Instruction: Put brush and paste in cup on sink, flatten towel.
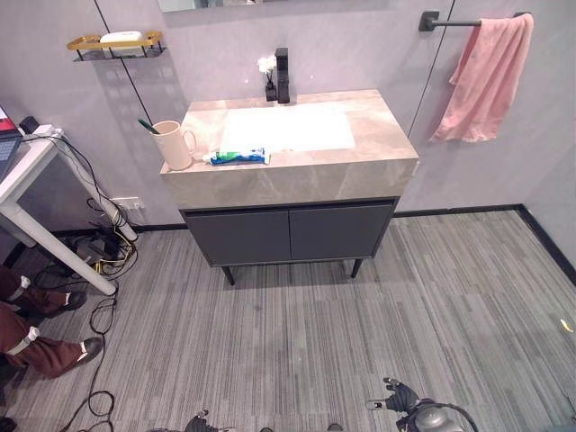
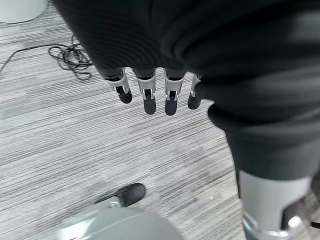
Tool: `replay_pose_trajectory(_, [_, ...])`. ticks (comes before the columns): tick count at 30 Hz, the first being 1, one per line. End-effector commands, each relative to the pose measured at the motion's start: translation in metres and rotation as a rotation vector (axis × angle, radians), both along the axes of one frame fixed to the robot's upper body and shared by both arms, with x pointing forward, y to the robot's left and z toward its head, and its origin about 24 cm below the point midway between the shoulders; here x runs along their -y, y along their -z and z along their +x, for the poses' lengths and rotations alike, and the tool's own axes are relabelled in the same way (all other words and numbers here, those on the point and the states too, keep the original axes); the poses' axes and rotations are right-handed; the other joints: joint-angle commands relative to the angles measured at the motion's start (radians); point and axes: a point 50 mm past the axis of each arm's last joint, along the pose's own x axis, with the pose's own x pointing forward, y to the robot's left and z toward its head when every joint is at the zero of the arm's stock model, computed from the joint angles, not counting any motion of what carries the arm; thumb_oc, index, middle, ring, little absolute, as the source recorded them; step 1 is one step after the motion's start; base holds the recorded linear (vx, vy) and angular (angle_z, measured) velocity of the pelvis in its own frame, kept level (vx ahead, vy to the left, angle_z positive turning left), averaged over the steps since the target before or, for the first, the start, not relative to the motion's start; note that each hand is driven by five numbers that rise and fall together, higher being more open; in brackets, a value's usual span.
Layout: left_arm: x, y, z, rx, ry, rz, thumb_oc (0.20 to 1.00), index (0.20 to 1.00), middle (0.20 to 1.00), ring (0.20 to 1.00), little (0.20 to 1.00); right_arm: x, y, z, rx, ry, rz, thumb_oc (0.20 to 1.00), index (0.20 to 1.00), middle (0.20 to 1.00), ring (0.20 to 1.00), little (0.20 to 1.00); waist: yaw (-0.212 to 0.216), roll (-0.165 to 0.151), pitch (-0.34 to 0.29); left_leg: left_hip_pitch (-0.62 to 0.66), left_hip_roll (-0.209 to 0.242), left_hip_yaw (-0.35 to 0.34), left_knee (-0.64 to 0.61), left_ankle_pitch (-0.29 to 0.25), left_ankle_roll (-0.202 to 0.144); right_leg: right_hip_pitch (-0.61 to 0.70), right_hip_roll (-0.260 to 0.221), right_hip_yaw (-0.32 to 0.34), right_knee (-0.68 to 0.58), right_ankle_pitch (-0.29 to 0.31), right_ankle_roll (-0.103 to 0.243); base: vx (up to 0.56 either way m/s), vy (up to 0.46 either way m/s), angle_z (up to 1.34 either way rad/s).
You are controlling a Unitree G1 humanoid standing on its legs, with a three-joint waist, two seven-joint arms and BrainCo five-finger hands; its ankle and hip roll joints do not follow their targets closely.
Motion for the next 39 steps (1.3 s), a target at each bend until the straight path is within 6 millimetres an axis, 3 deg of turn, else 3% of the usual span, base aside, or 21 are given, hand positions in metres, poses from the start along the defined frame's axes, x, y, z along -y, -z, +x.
replay_pose_trajectory(1, [-0.010,-0.005,0.014,0.044,-0.003,0.033,1.000,1.000,1.000,1.000,1.000,-0.009,0.000,0.008,0.049,0.113,0.048,1.000,1.000,1.000,1.000,1.000,0.002,-0.078,-0.011,0.016,-0.063,0.043,0.002,-0.022,0.014,-0.010,-0.095,0.093,-0.014,0.058,0.095,0.00,0.000,0.00])
replay_pose_trajectory(13, [-0.010,-0.003,0.008,0.027,-0.049,0.027,1.000,1.000,1.000,1.000,1.000,-0.015,0.004,0.002,0.028,0.123,0.049,1.000,1.000,1.000,1.000,1.000,-0.004,-0.081,-0.018,0.034,-0.056,0.063,0.002,-0.030,0.011,-0.002,-0.086,0.108,-0.014,0.056,0.094,0.01,-0.004,-0.04])
replay_pose_trajectory(18, [-0.009,-0.003,0.011,0.031,-0.043,0.030,1.000,1.000,1.000,1.000,1.000,-0.010,0.010,-0.016,-0.053,0.236,0.031,1.000,1.000,1.000,1.000,1.000,-0.006,-0.080,-0.025,0.042,-0.053,0.067,0.002,-0.034,0.011,0.005,-0.083,0.109,-0.014,0.050,0.093,0.00,-0.002,-0.01])
replay_pose_trajectory(26, [-0.010,-0.002,0.006,0.029,-0.105,0.019,1.000,1.000,1.000,1.000,1.000,-0.018,0.008,-0.006,-0.006,0.161,0.025,1.000,1.000,1.000,1.000,1.000,-0.005,-0.082,-0.012,0.037,-0.055,0.073,0.021,-0.038,0.016,0.000,-0.080,0.128,-0.014,0.056,0.090,-0.02,0.005,-0.06])
replay_pose_trajectory(29, [-0.011,-0.002,0.003,0.021,-0.143,0.023,1.000,1.000,1.000,1.000,1.000,-0.015,0.007,-0.005,-0.005,0.212,0.029,1.000,1.000,1.000,1.000,1.000,-0.001,-0.087,-0.007,0.030,-0.059,0.082,0.044,-0.052,0.021,-0.002,-0.080,0.136,-0.010,0.058,0.092,-0.01,0.034,-0.14])
replay_pose_trajectory(31, [-0.014,-0.004,0.008,0.057,-0.189,0.015,1.000,1.000,1.000,1.000,1.000,-0.012,0.005,0.000,0.025,0.276,0.065,1.000,1.000,1.000,1.000,1.000,0.002,-0.095,-0.002,0.022,-0.061,0.084,0.064,-0.063,0.027,-0.009,-0.083,0.139,0.009,0.054,0.093,-0.01,0.048,-0.14])
replay_pose_trajectory(34, [-0.019,-0.016,0.034,0.225,-0.238,-0.009,1.000,1.000,1.000,1.000,1.000,-0.010,-0.002,0.014,0.129,0.387,0.147,1.000,1.000,1.000,1.000,1.000,0.009,-0.103,0.014,0.005,-0.069,0.072,0.085,-0.072,0.033,-0.020,-0.092,0.134,0.031,0.049,0.097,-0.02,0.060,-0.04])
replay_pose_trajectory(39, [-0.028,-0.028,0.049,0.329,-0.219,0.008,1.000,1.000,1.000,1.000,1.000,-0.012,-0.009,0.026,0.196,0.400,0.181,1.000,1.000,1.000,1.000,1.000,0.018,-0.119,0.036,-0.019,-0.085,0.056,0.117,-0.088,0.045,-0.034,-0.115,0.117,0.063,0.049,0.111,-0.01,0.088,0.04])
